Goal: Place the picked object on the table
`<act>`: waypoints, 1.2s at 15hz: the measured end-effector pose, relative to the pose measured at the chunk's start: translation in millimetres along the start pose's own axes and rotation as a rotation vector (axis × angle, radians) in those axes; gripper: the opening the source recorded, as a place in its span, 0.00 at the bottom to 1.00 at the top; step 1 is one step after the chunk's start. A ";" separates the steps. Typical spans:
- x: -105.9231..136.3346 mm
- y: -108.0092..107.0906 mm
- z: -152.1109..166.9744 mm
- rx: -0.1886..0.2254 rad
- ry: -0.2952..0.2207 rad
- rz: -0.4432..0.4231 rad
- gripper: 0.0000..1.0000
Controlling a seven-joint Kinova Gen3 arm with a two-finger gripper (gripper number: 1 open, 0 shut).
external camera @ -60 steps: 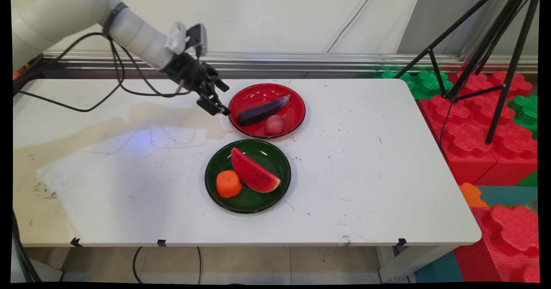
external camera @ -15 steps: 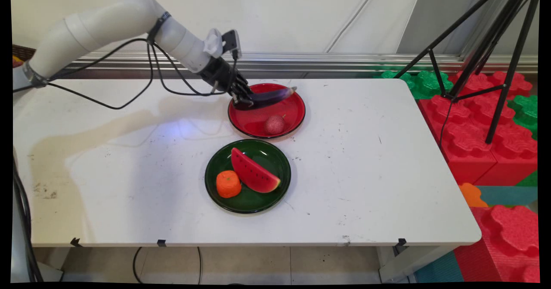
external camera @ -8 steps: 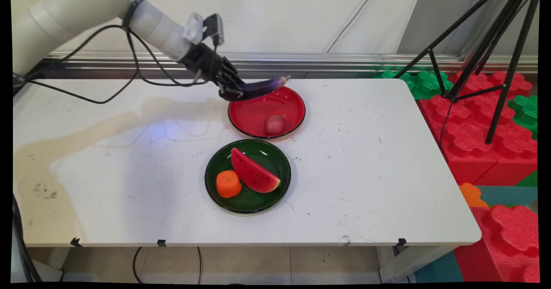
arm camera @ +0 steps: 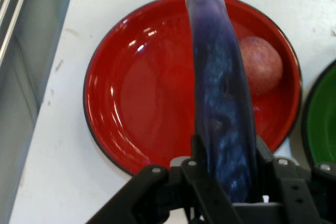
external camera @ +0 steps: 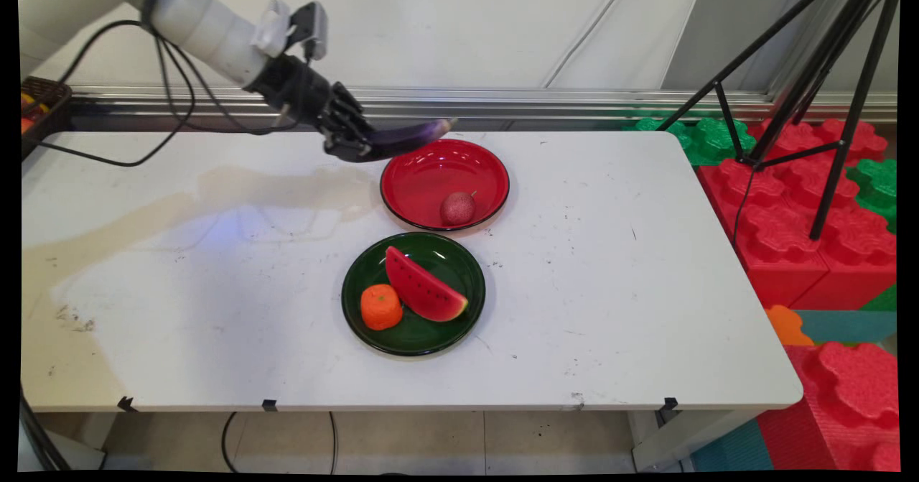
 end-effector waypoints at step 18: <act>-97.8 25.2 -53.2 -0.074 -0.196 0.051 0.00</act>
